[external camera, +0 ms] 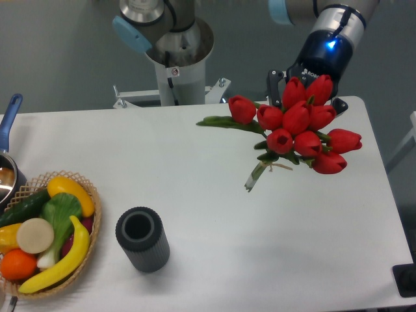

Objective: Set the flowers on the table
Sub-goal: 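Rotate the held red tulip bouquet so the blooms hang downward, then lower the tulip bouquet toward the table beside the black vase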

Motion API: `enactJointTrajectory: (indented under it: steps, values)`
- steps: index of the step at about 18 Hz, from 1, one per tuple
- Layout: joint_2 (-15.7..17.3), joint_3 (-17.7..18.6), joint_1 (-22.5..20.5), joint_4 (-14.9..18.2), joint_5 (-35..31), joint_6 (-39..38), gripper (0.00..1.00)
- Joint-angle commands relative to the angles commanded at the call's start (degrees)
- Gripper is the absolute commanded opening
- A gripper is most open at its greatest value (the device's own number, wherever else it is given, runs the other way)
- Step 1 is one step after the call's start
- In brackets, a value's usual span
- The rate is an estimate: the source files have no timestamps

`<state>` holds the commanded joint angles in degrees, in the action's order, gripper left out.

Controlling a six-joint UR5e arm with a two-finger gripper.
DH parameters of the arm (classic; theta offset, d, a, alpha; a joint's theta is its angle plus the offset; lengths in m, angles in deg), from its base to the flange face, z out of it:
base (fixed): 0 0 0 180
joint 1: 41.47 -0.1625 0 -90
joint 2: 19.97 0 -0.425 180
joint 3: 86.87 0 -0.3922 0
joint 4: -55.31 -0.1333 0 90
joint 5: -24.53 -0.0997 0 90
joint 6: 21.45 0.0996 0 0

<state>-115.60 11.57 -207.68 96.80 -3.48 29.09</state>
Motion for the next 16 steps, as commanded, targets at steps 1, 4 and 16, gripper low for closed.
enactJointTrajectory:
  steps: [1,4,16]
  values:
    - [0.18,0.26,0.09,0.0,-2.02,0.09,0.25]
    - [0.88,1.49,0.27,0.09,-5.55,0.44,0.21]
    - [-1.4,7.47,3.78,0.35,-24.7,10.01,0.18]
